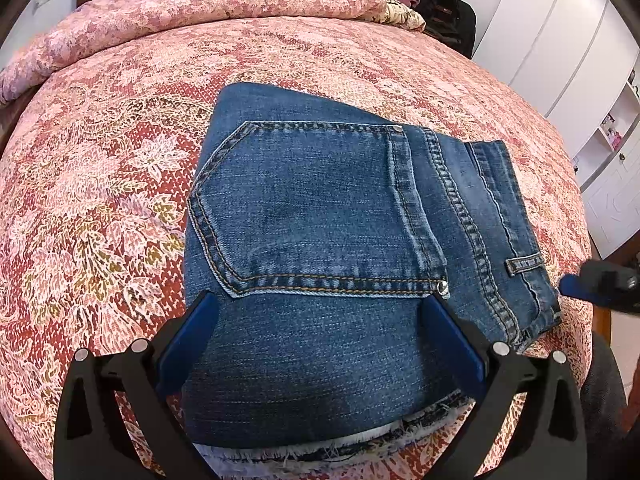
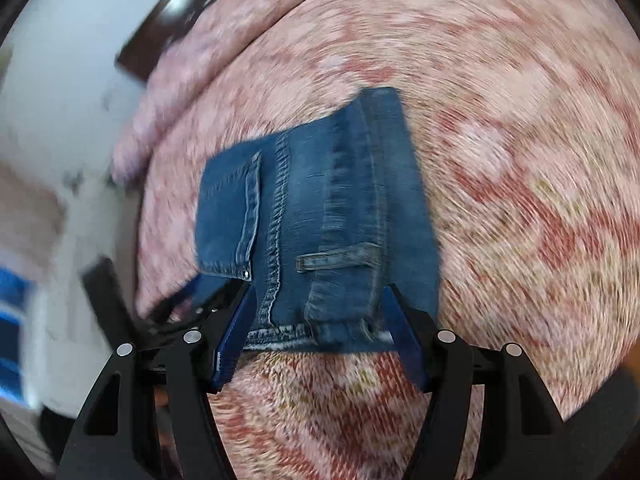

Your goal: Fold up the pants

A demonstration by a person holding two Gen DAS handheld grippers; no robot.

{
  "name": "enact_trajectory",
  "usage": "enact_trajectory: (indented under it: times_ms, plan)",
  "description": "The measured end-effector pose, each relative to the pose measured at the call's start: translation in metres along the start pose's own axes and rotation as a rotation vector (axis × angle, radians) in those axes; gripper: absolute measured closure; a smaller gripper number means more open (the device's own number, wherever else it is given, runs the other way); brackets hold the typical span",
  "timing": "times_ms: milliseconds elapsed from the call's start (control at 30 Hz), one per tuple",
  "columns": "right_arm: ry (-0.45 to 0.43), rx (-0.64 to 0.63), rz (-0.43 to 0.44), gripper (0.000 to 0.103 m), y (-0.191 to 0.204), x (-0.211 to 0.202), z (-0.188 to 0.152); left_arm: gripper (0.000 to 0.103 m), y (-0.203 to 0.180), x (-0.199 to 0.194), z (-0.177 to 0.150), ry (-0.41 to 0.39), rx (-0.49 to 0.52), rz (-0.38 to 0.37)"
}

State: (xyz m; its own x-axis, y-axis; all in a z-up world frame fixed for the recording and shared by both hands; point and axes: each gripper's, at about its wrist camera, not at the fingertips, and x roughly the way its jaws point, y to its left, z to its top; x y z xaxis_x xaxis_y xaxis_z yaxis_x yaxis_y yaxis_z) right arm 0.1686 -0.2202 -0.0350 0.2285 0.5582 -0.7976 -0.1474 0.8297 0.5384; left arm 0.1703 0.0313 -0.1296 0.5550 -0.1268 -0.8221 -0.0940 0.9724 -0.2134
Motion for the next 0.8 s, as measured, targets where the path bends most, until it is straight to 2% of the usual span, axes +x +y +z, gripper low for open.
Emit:
enact_trajectory:
  times_ms: [167,267,333,400,433,500,533,567,600,667,733,800]
  plan:
    - [0.003,0.141,0.098,0.039,-0.030,0.006,-0.001,0.002,-0.005,0.001,-0.001,0.000,0.001,0.011]
    - [0.022,0.166,0.174,0.041,-0.032,0.016,0.001,0.002,-0.005,0.002,0.000,0.005,0.003,0.012]
    - [0.043,0.159,0.152,0.046,-0.031,0.026,0.006,0.002,-0.005,0.002,0.001,0.005,0.004,0.013]
    - [0.063,0.168,0.191,0.046,-0.029,0.036,0.011,0.002,-0.005,0.002,0.002,0.005,0.005,0.013]
    - [0.078,0.160,0.183,0.048,-0.028,0.042,0.013,0.002,-0.006,0.002,0.002,0.005,0.005,0.013]
    - [0.094,0.133,0.161,0.050,-0.024,0.050,0.017,0.002,-0.007,0.002,0.002,0.003,0.007,0.014]
    - [0.099,0.111,0.143,0.070,-0.020,0.051,0.019,0.002,-0.007,0.002,0.002,0.003,0.006,0.013]
    - [0.100,0.078,0.127,0.085,-0.016,0.050,0.019,0.002,-0.008,0.003,0.002,0.004,0.006,0.012]
    - [0.095,0.038,0.143,0.087,-0.007,0.049,0.019,0.002,-0.008,0.002,0.002,0.005,0.008,0.012]
    - [0.075,-0.059,0.102,0.089,0.013,0.041,0.020,0.002,-0.009,0.001,0.004,0.010,0.023,0.021]
    - [0.042,-0.148,0.098,0.089,0.037,0.026,0.025,0.002,-0.010,-0.003,0.006,0.010,0.025,0.018]
    - [-0.001,-0.226,0.108,0.089,0.060,0.007,0.028,0.002,-0.007,-0.016,0.009,-0.024,-0.009,-0.031]
